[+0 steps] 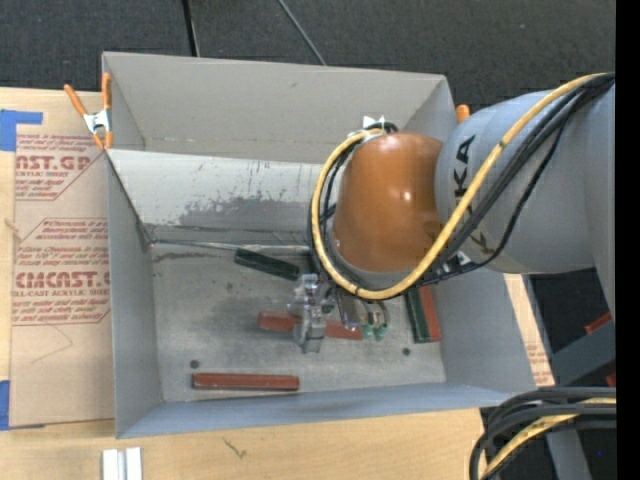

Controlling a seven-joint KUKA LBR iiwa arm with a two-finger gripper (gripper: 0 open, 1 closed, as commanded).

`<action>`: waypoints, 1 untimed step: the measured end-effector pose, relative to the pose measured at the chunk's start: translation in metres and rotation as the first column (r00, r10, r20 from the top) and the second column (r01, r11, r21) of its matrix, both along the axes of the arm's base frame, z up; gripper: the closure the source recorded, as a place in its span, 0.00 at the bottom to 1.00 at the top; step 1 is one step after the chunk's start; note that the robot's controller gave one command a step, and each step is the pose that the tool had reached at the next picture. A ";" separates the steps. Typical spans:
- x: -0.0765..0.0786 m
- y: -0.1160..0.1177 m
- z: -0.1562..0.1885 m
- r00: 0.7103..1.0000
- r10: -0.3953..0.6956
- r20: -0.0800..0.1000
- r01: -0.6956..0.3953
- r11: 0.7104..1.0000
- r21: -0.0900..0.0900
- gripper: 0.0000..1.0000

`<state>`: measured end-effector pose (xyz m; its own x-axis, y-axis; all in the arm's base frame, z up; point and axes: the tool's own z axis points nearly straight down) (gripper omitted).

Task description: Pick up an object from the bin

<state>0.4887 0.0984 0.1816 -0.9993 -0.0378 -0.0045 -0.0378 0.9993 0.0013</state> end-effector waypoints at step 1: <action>0.012 -0.010 0.032 1.000 0.004 -0.005 -0.004 1.000 -0.001 1.00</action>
Offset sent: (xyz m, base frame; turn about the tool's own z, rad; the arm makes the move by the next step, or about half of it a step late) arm 0.0144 -0.0008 0.0688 0.0269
